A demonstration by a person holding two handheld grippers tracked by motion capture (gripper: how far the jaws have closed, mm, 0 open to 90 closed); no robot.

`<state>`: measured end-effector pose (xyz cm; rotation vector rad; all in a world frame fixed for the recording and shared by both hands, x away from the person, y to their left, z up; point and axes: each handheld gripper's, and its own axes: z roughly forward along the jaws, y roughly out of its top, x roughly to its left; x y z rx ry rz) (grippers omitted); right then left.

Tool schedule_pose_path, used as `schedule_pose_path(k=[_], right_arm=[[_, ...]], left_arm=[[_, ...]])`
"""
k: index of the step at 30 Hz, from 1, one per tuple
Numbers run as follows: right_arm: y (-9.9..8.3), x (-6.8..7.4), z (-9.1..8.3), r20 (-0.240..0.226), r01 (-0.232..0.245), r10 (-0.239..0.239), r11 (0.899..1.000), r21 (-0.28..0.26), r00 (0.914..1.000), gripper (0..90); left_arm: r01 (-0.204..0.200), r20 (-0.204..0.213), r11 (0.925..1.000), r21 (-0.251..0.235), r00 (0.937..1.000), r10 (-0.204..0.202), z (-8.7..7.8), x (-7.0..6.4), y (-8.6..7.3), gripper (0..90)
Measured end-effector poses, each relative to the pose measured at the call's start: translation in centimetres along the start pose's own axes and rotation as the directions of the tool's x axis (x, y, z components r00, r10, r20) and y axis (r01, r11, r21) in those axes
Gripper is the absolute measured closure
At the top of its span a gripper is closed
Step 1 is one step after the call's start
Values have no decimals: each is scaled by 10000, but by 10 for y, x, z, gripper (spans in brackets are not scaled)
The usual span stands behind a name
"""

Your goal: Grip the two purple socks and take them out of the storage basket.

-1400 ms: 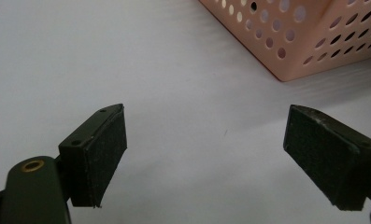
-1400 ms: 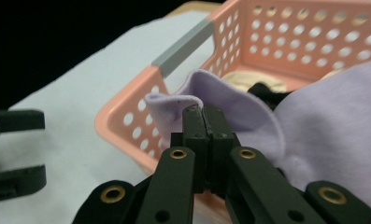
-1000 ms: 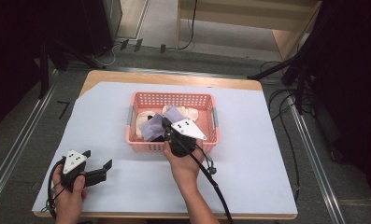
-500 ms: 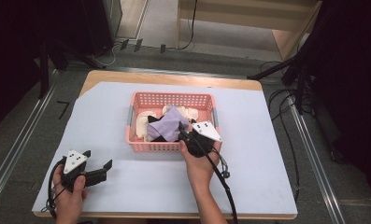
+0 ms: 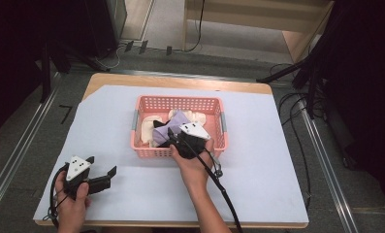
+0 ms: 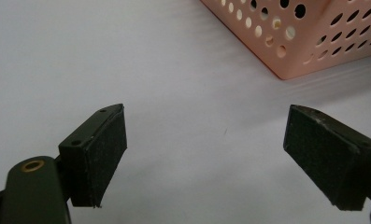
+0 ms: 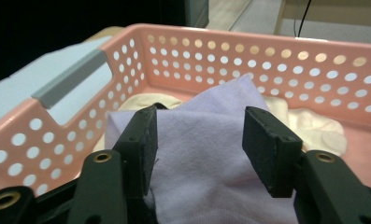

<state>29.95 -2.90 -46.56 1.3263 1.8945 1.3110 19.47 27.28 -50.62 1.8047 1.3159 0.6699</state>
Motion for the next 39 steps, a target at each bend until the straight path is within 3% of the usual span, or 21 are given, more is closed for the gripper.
schedule_pose_path(k=[9,11,12,14,23,27,35,39], right_arm=[[3,18,17,-24,156,-155,9983,568,9999,308],[3,19,18,56,175,-179,9977,653,9998,295],[3,20,22,243,428,-449,9958,813,9987,273],[4,18,25,141,264,-282,9934,1116,9995,241],[7,13,27,-197,-602,635,9889,1357,9978,311],[8,12,27,-168,-828,862,9857,1467,9961,314],[13,10,31,-23,-1245,1277,9701,2085,9918,322],[14,7,31,230,-1468,1452,9674,2061,9891,361]], left_arm=[[6,-3,10000,-3,10000,-6,0,0,0,146],[0,-1,10000,2,10000,0,0,0,0,146],[0,5,10000,5,10000,0,0,0,0,146],[13,-26,10000,-13,10000,-13,0,0,0,146],[2,0,10000,-14,10000,-2,0,0,0,146],[-24,-5,10000,6,10000,24,0,0,0,146],[-23,-17,10000,-7,10000,23,0,0,0,146],[-23,-2,10000,15,10000,23,0,0,0,146]])
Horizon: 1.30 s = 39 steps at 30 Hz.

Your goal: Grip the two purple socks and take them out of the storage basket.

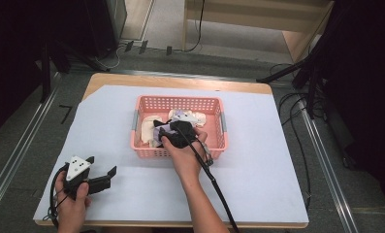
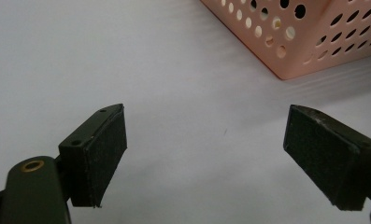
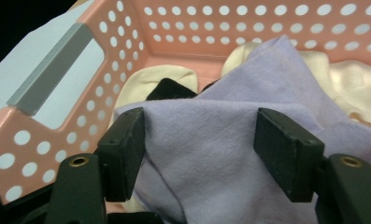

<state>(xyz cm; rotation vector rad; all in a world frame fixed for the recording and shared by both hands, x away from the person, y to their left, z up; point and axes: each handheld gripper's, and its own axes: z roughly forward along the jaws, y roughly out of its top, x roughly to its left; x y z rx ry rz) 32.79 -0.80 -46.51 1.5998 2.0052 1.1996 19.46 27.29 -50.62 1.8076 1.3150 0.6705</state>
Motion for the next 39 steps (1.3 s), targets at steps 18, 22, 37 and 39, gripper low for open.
schedule_pose_path(k=[18,22,37,39], right_arm=[[1,-15,-17,-4,447,-450,9942,-978,9990,881],[-1,-13,-23,107,797,-790,9844,-1567,9968,882],[4,-19,-50,197,1555,-1613,9016,-4038,9867,882],[4,-21,-52,173,1531,-1606,8957,-4174,9869,881]], left_arm=[[30,-15,10000,-6,10000,-30,0,0,0,146],[25,-9,10000,-35,10000,-25,0,0,0,146],[10,-6,10000,0,10000,-10,0,0,0,146],[2,-14,10000,-2,10000,-2,0,0,0,146]])
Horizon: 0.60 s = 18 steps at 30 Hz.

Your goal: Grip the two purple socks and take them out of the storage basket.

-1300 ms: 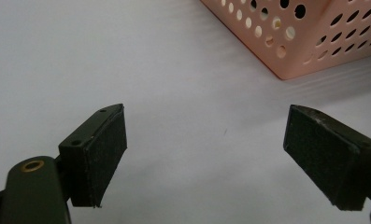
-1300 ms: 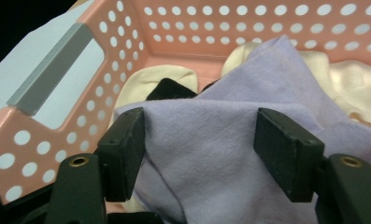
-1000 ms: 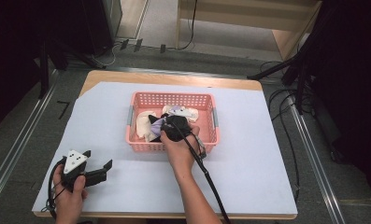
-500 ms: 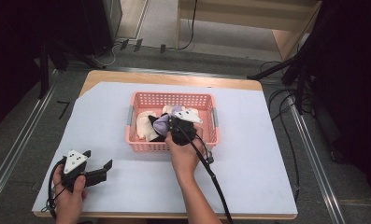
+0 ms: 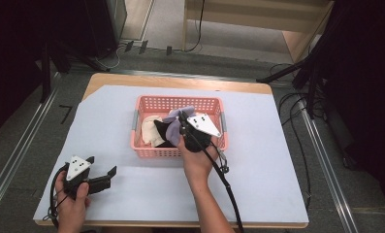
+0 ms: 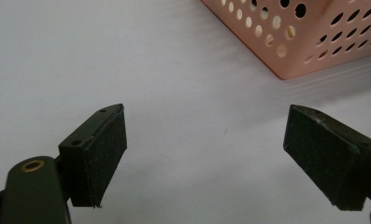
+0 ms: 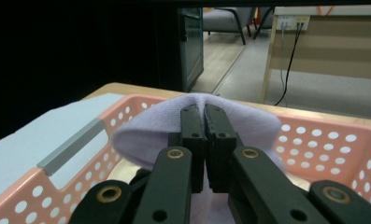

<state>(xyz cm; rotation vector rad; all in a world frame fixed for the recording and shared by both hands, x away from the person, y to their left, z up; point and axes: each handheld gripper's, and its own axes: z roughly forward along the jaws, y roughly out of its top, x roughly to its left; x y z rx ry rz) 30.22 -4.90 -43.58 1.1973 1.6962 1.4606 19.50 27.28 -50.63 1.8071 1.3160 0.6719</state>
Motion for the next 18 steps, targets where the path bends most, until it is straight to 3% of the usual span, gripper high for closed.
schedule_pose_path(k=[9,18], right_arm=[[5,-11,-8,222,135,-122,9981,-598,9997,881],[10,-28,-19,756,435,-356,9934,-1062,9965,880]], left_arm=[[-5,34,10000,-5,10000,5,0,0,0,146],[20,24,10000,-20,10000,-20,0,0,0,146]])
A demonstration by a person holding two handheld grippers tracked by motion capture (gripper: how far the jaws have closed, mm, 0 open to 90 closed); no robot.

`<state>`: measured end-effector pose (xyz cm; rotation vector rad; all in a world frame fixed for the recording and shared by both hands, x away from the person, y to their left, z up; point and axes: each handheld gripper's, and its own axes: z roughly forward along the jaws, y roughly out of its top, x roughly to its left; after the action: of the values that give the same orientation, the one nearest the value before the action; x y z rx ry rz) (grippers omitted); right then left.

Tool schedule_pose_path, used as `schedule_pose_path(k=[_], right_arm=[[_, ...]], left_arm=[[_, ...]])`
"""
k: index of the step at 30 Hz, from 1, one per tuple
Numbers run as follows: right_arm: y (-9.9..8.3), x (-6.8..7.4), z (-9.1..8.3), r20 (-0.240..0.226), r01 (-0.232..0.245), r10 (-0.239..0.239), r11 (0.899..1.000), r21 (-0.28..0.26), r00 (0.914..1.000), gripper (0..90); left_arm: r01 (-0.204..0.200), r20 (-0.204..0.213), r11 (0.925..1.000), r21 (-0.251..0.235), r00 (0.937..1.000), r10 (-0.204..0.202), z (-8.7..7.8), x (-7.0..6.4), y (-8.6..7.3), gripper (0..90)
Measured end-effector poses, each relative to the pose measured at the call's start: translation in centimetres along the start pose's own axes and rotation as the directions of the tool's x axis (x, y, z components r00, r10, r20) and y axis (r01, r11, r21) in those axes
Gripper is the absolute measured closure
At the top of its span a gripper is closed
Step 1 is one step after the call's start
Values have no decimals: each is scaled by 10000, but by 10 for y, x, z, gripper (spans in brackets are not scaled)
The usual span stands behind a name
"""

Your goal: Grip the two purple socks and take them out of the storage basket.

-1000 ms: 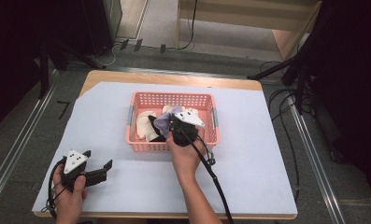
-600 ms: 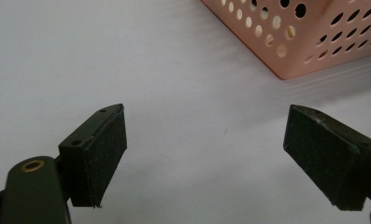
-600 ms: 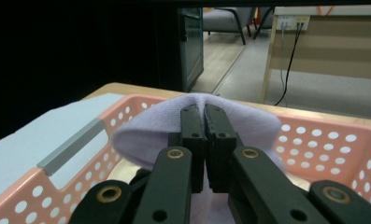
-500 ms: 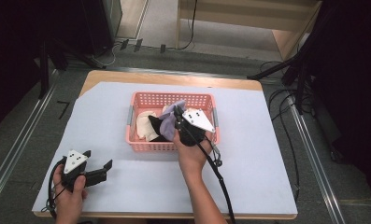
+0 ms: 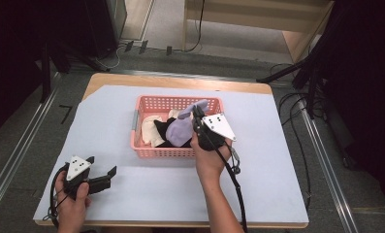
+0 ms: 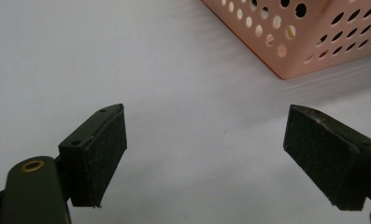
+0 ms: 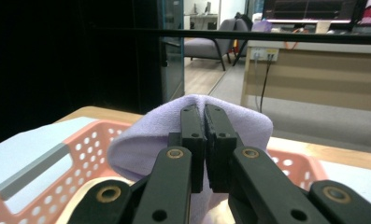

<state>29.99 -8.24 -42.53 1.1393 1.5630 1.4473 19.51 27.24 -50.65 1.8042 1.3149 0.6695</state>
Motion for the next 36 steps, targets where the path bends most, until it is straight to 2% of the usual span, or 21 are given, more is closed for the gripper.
schedule_pose_path(k=[5,8,17,18,21,26,36], right_arm=[[1,-10,-5,142,-88,92,9995,-302,9999,880],[1,-16,-7,356,192,-173,9984,-537,9992,880],[-1,-32,-16,509,473,-420,9930,-1081,9978,881],[-2,-37,-17,617,735,-662,9894,-1251,9959,881],[-4,-43,-21,892,1094,-969,9828,-1484,9913,881],[-7,-55,-25,1150,1238,-1064,9799,-1568,9877,881],[-14,-78,-36,1711,1217,-959,9816,-1472,9806,881]], left_arm=[[-7,-18,10000,5,10000,7,0,0,0,146],[-17,-16,10000,6,10000,17,0,0,0,146],[-6,-19,10000,-17,10000,6,0,0,0,146],[8,-32,10000,-16,10000,-8,0,0,0,146],[5,-34,10000,-13,10000,-5,0,0,0,146],[5,-39,10000,-9,10000,-5,0,0,0,146],[-21,-54,10000,17,10000,21,0,-1,0,146]])
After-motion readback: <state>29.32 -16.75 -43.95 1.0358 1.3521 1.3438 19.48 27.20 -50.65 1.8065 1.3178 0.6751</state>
